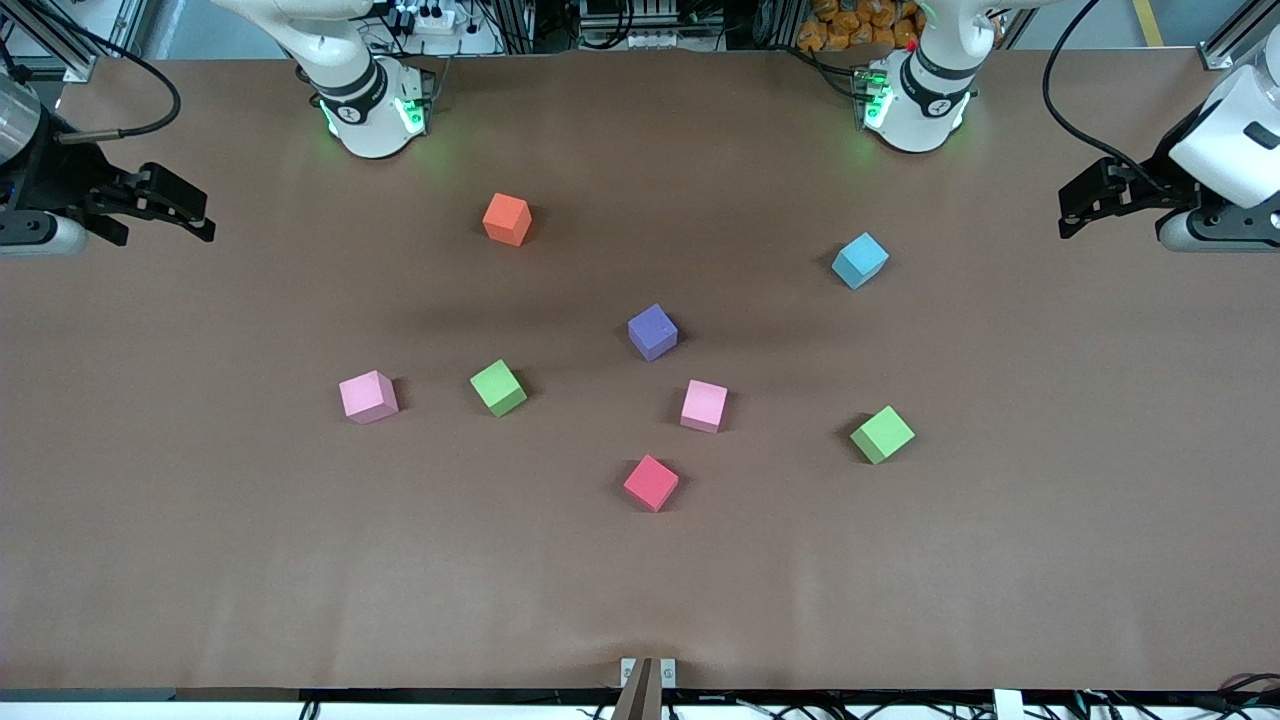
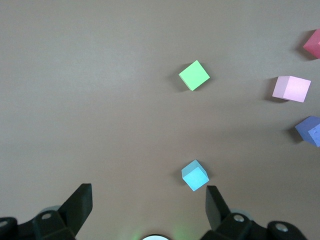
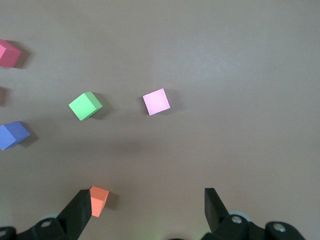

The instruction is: Arrange blocks into number 1

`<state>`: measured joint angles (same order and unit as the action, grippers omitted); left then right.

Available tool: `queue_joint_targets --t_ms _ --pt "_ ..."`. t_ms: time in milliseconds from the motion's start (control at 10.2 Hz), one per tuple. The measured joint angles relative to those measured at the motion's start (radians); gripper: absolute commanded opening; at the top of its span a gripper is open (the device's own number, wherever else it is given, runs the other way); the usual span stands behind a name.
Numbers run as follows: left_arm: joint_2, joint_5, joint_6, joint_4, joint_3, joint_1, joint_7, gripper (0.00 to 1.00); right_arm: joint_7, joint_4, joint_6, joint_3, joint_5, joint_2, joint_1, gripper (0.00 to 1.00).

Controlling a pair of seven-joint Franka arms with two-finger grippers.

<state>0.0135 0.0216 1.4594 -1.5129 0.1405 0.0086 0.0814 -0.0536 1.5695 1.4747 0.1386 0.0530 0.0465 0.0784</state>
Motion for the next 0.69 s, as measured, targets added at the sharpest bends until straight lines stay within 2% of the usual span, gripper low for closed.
queue_joint_targets --t_ms 491,688 --pt "-0.005 -0.001 -0.002 -0.003 0.001 0.0 0.0 1.0 0.0 0.002 0.0 -0.001 0.0 0.0 0.0 1.0" --pt "-0.048 -0.001 0.001 -0.014 0.004 -0.004 0.0 1.0 0.0 0.003 0.0 -0.001 0.0 0.0 0.0 1.0"
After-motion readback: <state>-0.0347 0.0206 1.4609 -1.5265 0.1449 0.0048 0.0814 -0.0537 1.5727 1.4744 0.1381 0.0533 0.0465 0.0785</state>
